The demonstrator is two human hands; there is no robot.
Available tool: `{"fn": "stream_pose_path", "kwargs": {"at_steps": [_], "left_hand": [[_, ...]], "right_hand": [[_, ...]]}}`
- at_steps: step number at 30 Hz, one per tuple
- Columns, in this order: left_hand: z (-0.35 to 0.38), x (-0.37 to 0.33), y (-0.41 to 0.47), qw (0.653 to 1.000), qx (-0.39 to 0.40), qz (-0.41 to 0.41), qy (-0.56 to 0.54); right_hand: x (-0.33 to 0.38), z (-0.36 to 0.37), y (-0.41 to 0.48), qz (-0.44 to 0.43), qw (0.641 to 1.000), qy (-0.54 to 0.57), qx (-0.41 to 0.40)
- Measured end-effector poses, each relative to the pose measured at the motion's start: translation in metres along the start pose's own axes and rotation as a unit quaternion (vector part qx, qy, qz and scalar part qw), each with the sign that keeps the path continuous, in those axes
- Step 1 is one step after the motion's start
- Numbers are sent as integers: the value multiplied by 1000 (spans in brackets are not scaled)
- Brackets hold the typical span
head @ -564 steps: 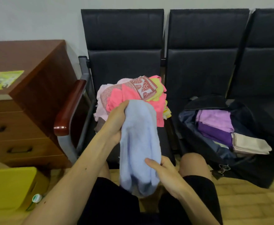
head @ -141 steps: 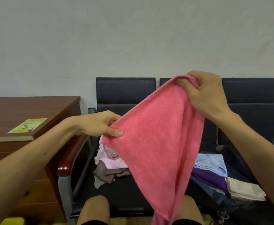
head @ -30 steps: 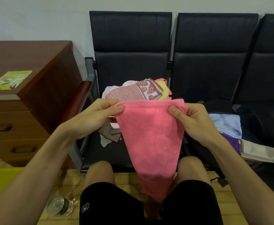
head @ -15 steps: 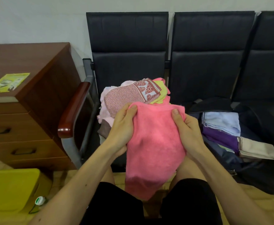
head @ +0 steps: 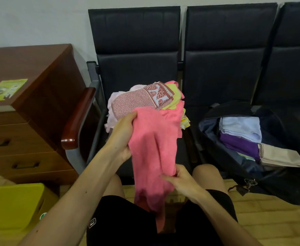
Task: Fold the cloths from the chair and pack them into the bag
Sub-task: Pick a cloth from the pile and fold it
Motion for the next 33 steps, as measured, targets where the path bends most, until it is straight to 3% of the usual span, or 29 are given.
{"fn": "stream_pose_path", "kwargs": {"at_steps": [4,7,9,11,15,20,23,27,31,33], "left_hand": [[-41,-8,13,996,-87,-24,-19],[-83,-7,38,984,-164,-43,-49],[-93,13,46,982,-160,-94,-43],[-82,47,40,982,-114,-146,-27],[-46,107,21,984,-13,-168,-54],[-13,138,-4,938,146,-243,-199],[4,145,-22,913,234,-276,-186],[14,126,-35,926,284,-212,-131],[10,91,-32,964,222,-118,-89],[8,66,-25,975,187,-71,-100]], "right_hand": [[8,-8,-4,58,998,4,-14],[34,1,-15,111,966,233,9],[73,14,-22,92,931,349,59],[105,17,-21,60,915,394,66],[130,10,-12,15,896,443,27],[122,0,-2,19,882,470,16],[123,-13,5,10,882,471,-10],[118,-26,12,17,896,442,-34],[107,-31,11,14,872,489,-21],[89,-3,1,60,876,476,46]]}}
Point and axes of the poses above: each hand's wrist, its own y-axis towards the middle knuckle, its own z-axis out of the palm, x = y × z, the point moved 9 cm from there along y, towards the middle knuckle, and after that the axes turned 2 degrees about -z, right-handed, at the moved point
